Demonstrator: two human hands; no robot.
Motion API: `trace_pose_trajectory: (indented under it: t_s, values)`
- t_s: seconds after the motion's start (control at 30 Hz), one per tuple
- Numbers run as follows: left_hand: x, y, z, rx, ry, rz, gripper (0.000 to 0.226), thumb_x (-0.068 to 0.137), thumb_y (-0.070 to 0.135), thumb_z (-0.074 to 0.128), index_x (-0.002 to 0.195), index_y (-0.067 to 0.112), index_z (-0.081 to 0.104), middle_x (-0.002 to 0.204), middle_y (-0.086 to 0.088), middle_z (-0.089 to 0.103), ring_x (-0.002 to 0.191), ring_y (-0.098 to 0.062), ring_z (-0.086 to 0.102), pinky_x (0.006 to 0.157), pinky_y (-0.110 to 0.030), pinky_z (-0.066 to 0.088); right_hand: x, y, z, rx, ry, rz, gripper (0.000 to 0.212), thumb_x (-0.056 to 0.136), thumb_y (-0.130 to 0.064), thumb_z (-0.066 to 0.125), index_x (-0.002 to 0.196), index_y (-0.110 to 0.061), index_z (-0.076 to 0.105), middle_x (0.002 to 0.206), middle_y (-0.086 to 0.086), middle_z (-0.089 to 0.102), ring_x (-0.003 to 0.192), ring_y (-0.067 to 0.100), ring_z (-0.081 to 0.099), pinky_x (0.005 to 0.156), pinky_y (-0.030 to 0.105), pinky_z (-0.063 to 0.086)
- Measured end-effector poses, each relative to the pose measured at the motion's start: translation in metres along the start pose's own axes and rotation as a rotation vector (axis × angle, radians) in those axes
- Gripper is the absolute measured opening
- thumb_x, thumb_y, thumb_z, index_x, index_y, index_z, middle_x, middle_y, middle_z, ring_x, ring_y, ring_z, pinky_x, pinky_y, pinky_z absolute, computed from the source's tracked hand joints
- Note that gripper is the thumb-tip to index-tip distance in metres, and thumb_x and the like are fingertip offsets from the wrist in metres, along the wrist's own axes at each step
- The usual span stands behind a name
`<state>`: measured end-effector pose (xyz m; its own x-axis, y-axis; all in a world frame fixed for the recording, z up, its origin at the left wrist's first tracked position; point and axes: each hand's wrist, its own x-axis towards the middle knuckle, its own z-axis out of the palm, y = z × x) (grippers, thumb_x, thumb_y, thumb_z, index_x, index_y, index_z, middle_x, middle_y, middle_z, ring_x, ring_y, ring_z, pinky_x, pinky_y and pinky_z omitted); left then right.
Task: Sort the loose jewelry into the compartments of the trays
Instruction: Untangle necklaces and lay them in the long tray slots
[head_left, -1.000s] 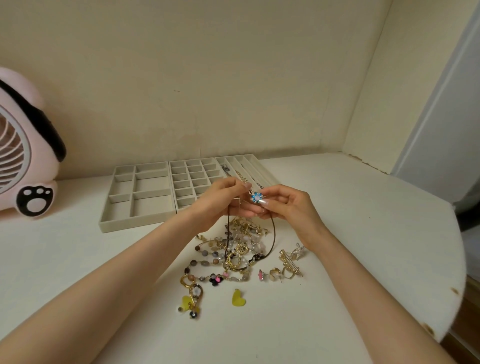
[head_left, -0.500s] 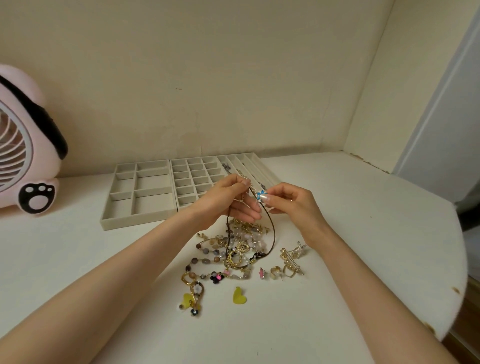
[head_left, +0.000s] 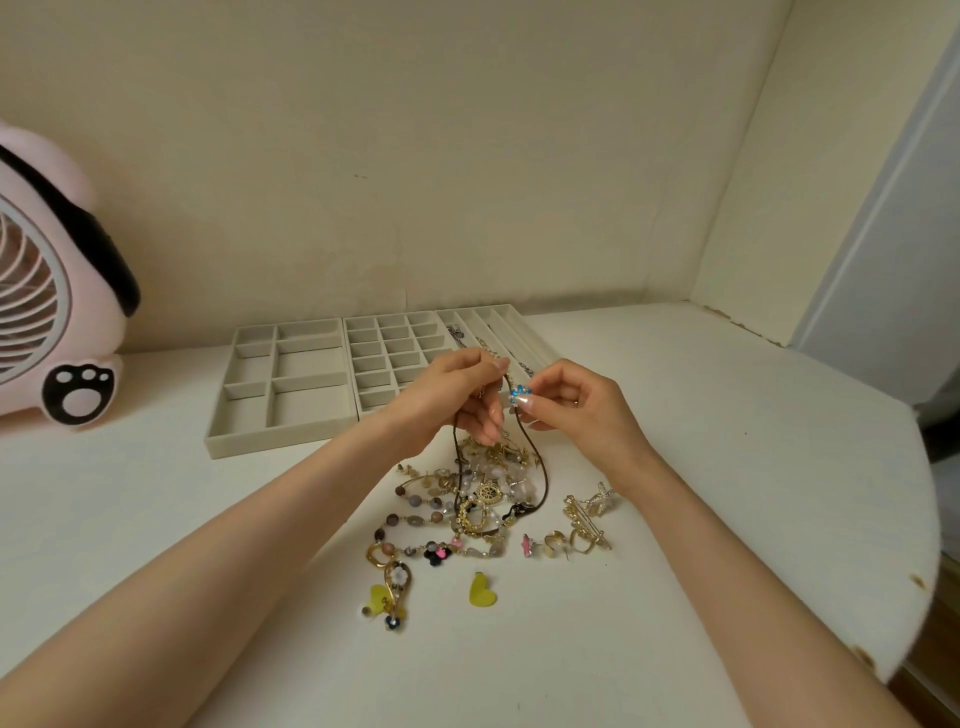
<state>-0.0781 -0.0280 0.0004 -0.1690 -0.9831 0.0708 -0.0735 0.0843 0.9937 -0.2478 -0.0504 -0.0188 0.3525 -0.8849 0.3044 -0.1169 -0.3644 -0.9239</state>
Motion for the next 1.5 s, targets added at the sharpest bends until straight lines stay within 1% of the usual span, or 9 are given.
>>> trace_pose_trajectory:
  t_s: [0.33,0.5,0.63,0.77,0.97,1.1,1.2,1.33,1.5]
  values:
    - [0.003,-0.004,-0.004,0.018,0.01,-0.022,0.019,0.096,0.021,0.049,0.08,0.01,0.049,0.047,0.0,0.053,0.035,-0.012,0.049,0.038,-0.021,0.042,0.0,0.001,0.0,-0.024,-0.007,-0.075,0.012,0.079,-0.007,0.073,0.082,-0.013,0.064,0.082,0.003,0.067,0.081,0.024,0.064,0.084,0.043,0.054]
    - [0.006,-0.008,-0.01,-0.064,0.136,0.01,0.019,0.095,0.021,0.05,0.078,0.012,0.046,0.043,0.007,0.043,0.035,-0.007,0.035,0.037,-0.017,0.032,-0.004,-0.005,-0.002,0.055,-0.096,-0.054,0.011,0.08,0.003,0.068,0.088,-0.001,0.061,0.081,0.015,0.066,0.072,0.018,0.064,0.074,0.027,0.056]
    - [0.005,-0.007,-0.016,-0.042,0.184,0.008,0.019,0.094,0.024,0.052,0.079,0.014,0.048,0.05,0.003,0.054,0.04,-0.009,0.046,0.04,-0.018,0.04,-0.002,-0.004,-0.001,0.038,-0.064,0.004,0.01,0.081,0.001,0.068,0.089,0.002,0.061,0.08,0.013,0.066,0.07,0.014,0.063,0.068,0.024,0.055]
    - [0.004,-0.001,-0.011,-0.003,0.176,0.059,0.022,0.094,0.026,0.053,0.076,0.014,0.048,0.061,-0.001,0.06,0.047,-0.01,0.053,0.048,-0.02,0.045,0.003,0.012,-0.005,-0.321,0.074,0.059,0.01,0.078,-0.015,0.075,0.078,-0.011,0.066,0.075,-0.005,0.064,0.062,-0.005,0.054,0.063,0.01,0.044]
    - [0.002,0.005,-0.008,-0.023,0.145,0.158,0.016,0.093,0.025,0.053,0.086,0.011,0.052,0.085,-0.007,0.069,0.06,-0.013,0.059,0.054,-0.021,0.048,0.003,0.02,-0.008,-0.577,0.057,0.167,0.011,0.075,-0.018,0.077,0.081,-0.024,0.07,0.076,-0.01,0.062,0.068,-0.001,0.052,0.061,0.012,0.038]
    - [-0.001,0.009,-0.006,-0.033,0.105,0.185,0.011,0.092,0.018,0.054,0.089,0.007,0.055,0.086,-0.001,0.069,0.062,-0.011,0.058,0.055,-0.02,0.049,0.0,0.001,-0.009,-0.192,0.006,0.054,0.029,0.086,-0.005,0.058,0.104,-0.025,0.066,0.101,-0.007,0.069,0.089,0.004,0.061,0.078,0.017,0.044]
    - [-0.002,0.011,-0.003,-0.023,0.1,0.217,0.01,0.091,0.015,0.055,0.088,0.005,0.057,0.075,0.001,0.058,0.06,-0.009,0.056,0.054,-0.019,0.048,-0.005,-0.013,-0.006,0.086,-0.228,0.069,0.03,0.09,-0.025,0.053,0.119,-0.02,0.06,0.105,0.0,0.072,0.106,0.012,0.063,0.093,0.032,0.047]
    - [-0.003,0.017,-0.004,-0.061,0.202,0.263,0.011,0.092,0.016,0.054,0.085,0.008,0.055,0.066,-0.002,0.053,0.051,-0.01,0.049,0.047,-0.02,0.045,-0.008,-0.012,0.0,0.054,-0.353,0.096,0.022,0.09,-0.015,0.059,0.11,-0.007,0.064,0.075,0.003,0.067,0.077,0.015,0.065,0.08,0.026,0.052]
    - [-0.003,0.018,-0.009,-0.064,0.346,0.28,0.014,0.092,0.019,0.055,0.079,0.013,0.055,0.061,0.002,0.053,0.045,-0.008,0.044,0.045,-0.019,0.037,-0.007,-0.009,-0.003,0.053,-0.305,0.106,0.014,0.086,-0.005,0.063,0.097,-0.004,0.07,0.072,0.007,0.064,0.067,0.015,0.062,0.069,0.027,0.054]
